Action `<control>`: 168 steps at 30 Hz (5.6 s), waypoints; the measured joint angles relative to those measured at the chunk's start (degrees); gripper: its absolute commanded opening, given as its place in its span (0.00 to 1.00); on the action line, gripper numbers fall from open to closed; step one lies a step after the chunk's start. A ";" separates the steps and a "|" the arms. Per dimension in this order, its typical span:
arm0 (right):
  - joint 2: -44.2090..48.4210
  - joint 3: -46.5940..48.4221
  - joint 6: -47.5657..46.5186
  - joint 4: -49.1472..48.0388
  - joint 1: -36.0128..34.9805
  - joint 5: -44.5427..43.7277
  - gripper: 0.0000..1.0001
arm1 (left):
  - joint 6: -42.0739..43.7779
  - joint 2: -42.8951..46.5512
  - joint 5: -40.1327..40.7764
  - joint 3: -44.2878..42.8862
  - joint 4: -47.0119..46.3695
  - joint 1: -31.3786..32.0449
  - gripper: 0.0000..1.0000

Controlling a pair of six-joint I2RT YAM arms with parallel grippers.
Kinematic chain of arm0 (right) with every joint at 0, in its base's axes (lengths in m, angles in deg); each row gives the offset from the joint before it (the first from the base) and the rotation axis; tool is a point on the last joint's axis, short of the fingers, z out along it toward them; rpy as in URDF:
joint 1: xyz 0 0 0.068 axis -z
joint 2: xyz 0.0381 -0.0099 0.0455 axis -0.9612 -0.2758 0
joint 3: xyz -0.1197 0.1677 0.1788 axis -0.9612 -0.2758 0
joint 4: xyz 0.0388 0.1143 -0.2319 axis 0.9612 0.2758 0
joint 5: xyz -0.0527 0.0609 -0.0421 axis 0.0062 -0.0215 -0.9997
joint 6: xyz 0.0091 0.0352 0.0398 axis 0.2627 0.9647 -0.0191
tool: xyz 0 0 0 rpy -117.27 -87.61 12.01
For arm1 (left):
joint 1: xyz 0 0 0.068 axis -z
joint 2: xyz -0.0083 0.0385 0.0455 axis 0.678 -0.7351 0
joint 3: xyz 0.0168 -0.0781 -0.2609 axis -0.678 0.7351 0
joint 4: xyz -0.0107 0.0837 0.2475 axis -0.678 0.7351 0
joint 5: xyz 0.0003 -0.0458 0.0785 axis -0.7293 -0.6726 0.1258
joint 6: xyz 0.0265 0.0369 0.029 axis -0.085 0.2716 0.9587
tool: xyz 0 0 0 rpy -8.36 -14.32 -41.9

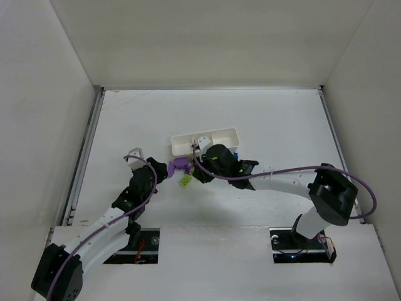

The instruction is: Sort the legos into containers by color

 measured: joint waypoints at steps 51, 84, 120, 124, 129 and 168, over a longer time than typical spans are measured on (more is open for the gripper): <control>1.38 -3.17 3.04 -13.20 5.25 -13.90 0.55 | 5.27 -23.47 9.90 -8.74 1.20 11.58 0.36; 23.41 -23.28 15.02 -22.53 21.03 -23.21 0.55 | 3.34 -39.43 3.15 -38.16 3.02 21.90 0.13; 21.31 -23.28 15.08 -22.88 17.31 -23.50 0.52 | 11.13 -25.57 1.14 -26.34 4.90 21.14 0.57; 19.08 -21.70 13.35 -22.86 15.41 -23.12 0.61 | 10.93 -20.52 2.25 -21.16 11.47 22.27 0.62; 15.52 -19.43 9.77 -22.88 11.93 -21.20 0.63 | 9.81 -21.11 2.36 -18.93 16.09 24.55 0.63; 8.11 -14.25 6.64 -19.39 7.13 -14.67 0.58 | 10.54 -36.74 6.36 -18.78 9.42 23.69 0.61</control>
